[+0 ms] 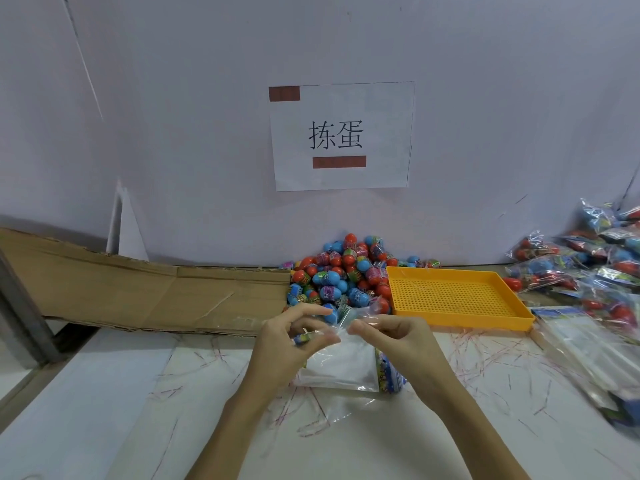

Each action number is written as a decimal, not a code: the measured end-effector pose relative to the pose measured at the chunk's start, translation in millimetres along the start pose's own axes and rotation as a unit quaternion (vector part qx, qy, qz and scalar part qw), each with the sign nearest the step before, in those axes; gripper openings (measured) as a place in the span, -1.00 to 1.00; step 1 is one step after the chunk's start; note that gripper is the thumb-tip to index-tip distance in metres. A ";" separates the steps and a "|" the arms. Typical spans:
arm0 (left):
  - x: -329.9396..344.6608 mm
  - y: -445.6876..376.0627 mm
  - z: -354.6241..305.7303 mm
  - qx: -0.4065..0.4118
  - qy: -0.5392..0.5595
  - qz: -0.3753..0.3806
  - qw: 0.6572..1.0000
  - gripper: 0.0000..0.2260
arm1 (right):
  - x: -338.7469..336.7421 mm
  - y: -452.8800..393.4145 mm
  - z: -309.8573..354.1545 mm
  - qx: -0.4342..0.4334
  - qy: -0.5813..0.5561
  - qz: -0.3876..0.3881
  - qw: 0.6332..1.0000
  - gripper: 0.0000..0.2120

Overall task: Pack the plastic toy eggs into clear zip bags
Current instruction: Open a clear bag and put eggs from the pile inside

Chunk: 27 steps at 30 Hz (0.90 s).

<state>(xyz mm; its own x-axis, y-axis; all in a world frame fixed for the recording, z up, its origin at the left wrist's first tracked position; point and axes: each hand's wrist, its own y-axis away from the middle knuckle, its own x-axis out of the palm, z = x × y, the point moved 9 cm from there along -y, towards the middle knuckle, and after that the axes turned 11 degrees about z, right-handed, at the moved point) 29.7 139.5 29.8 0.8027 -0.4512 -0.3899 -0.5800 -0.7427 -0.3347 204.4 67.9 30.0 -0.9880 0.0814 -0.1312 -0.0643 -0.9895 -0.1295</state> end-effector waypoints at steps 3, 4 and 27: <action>-4.2 1.1 3.7 -0.010 0.009 -0.018 1.000 -0.66 | 4.5 1.1 3.4 -0.015 -0.010 0.025 1.000 -0.81; -5.5 1.2 4.5 -0.010 0.009 -0.023 1.000 -0.67 | 5.9 1.7 3.0 -0.013 -0.014 0.032 0.999 -0.80; -10.3 1.6 12.2 -0.032 0.035 -0.050 0.998 -0.79 | -2.7 -0.3 3.1 -0.034 0.001 -0.011 0.999 -0.70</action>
<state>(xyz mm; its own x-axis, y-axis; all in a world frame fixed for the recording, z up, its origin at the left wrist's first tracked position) 18.9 149.0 22.7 0.8651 -0.4050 -0.2958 -0.4882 -0.8150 -0.3121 206.7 67.7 33.4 -0.9860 0.1038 -0.1304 -0.0764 -0.9769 -0.1995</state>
